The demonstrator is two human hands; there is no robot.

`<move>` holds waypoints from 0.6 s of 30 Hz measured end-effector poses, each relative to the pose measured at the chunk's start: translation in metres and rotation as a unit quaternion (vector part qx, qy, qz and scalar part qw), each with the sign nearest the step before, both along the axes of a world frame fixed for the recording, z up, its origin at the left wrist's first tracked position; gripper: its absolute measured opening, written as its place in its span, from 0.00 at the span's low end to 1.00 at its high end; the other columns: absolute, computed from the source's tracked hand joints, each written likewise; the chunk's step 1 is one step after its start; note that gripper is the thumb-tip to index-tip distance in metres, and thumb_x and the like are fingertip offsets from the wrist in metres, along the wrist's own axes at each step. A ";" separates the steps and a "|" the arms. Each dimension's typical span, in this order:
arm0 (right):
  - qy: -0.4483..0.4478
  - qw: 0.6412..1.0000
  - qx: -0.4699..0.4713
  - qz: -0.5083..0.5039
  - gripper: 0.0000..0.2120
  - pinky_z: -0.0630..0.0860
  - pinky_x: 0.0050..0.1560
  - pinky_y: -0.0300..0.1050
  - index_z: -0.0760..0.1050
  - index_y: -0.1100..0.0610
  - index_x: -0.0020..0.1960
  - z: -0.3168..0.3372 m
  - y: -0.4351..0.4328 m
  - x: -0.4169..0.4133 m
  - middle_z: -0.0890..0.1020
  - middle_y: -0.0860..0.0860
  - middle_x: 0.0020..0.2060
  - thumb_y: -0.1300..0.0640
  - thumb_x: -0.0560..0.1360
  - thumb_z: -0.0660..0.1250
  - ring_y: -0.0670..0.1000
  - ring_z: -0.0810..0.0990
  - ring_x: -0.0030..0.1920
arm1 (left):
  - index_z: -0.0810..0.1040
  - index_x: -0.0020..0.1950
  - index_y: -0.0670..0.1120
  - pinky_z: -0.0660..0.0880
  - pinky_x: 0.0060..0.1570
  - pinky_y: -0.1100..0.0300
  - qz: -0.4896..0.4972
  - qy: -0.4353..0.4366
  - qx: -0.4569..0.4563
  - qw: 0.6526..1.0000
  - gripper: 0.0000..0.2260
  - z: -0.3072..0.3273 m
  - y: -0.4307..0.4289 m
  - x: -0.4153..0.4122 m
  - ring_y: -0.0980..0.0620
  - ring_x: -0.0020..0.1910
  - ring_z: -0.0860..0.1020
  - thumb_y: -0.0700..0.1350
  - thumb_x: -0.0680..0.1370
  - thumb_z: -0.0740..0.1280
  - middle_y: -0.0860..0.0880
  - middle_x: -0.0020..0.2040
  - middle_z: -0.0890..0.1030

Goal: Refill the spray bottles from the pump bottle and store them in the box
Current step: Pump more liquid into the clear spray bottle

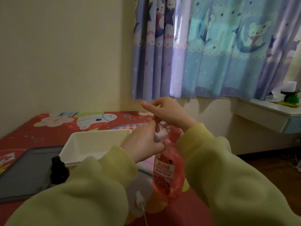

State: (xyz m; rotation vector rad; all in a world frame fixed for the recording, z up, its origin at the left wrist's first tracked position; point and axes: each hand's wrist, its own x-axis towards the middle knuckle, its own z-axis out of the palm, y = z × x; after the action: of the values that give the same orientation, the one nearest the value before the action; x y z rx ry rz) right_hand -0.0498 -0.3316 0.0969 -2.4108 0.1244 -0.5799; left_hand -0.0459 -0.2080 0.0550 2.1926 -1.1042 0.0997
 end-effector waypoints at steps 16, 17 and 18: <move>-0.054 0.996 0.070 0.014 0.14 0.79 0.37 0.43 0.75 0.55 0.39 0.002 0.002 -0.007 0.81 0.50 0.30 0.45 0.75 0.65 0.48 0.81 0.31 | 0.68 0.46 0.48 0.71 0.39 0.58 0.022 0.010 -0.040 0.999 0.13 -0.005 0.001 -0.004 0.53 0.38 0.75 0.45 0.69 0.70 0.55 0.36 0.74; -0.061 0.996 0.059 0.007 0.14 0.79 0.38 0.45 0.75 0.55 0.40 0.000 0.002 -0.005 0.81 0.50 0.30 0.44 0.74 0.65 0.48 0.82 0.33 | 0.68 0.47 0.48 0.72 0.42 0.56 0.025 0.016 -0.046 0.998 0.13 -0.008 -0.001 -0.004 0.51 0.40 0.76 0.45 0.69 0.69 0.54 0.36 0.74; -0.063 0.997 0.048 -0.001 0.16 0.81 0.40 0.47 0.77 0.56 0.41 -0.004 0.001 -0.004 0.82 0.50 0.31 0.43 0.74 0.65 0.49 0.83 0.35 | 0.68 0.48 0.48 0.73 0.43 0.54 0.025 0.019 -0.046 0.998 0.13 -0.011 -0.002 -0.003 0.49 0.42 0.77 0.45 0.69 0.69 0.53 0.37 0.75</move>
State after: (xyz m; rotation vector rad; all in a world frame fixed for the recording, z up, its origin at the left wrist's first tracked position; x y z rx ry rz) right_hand -0.0537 -0.3305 0.0933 -2.2759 0.0993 -0.7085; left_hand -0.0493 -0.2100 0.0443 2.1312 -1.0045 0.1267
